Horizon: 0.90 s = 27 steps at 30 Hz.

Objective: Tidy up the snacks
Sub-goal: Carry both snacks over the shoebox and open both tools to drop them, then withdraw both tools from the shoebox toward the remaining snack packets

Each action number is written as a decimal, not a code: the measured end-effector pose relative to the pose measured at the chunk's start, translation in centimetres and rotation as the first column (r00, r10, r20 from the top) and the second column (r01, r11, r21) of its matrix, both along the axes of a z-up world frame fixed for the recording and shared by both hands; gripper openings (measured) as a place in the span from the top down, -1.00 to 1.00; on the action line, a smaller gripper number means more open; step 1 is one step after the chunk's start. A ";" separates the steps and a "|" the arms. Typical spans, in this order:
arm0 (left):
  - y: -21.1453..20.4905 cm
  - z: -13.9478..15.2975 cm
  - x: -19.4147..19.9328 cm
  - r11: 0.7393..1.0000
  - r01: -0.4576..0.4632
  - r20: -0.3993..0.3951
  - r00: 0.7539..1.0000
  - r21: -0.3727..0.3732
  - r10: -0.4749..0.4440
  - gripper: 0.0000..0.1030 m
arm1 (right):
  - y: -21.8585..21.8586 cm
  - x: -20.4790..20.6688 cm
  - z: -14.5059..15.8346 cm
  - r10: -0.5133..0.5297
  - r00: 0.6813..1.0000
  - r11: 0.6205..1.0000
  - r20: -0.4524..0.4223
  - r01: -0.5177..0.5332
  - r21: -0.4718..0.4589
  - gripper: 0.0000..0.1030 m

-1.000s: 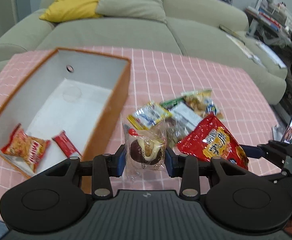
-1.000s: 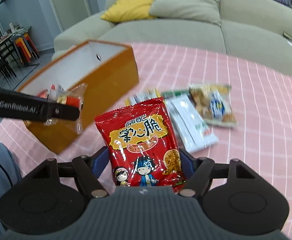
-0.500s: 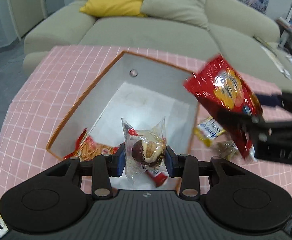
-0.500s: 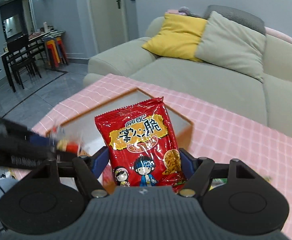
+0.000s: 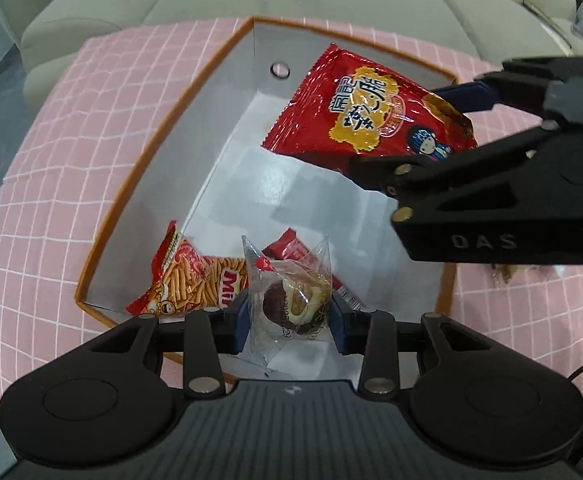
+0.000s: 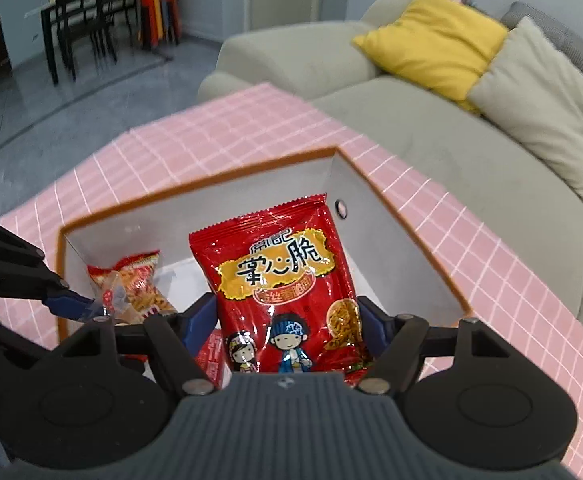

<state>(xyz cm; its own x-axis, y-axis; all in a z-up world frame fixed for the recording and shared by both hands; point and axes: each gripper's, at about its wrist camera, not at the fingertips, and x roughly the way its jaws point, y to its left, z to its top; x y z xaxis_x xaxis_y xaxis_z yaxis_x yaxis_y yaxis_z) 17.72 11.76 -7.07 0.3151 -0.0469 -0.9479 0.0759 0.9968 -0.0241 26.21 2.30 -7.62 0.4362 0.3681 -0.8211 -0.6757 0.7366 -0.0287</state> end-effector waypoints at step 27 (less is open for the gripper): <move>-1.0 -3.6 1.5 0.998 0.033 -0.125 0.992 0.049 -0.027 -0.30 | 2.9 1.3 -4.8 0.017 0.987 0.973 -0.162 -0.053 -0.224 -0.67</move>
<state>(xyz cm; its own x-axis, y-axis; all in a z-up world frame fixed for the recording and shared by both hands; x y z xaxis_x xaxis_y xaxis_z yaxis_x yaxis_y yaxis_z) 19.23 10.72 -10.65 0.1939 -0.0055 -0.9810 0.1052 0.9943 0.0152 27.54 5.18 -12.45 0.2848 0.1768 -0.9421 -0.7103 0.6989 -0.0836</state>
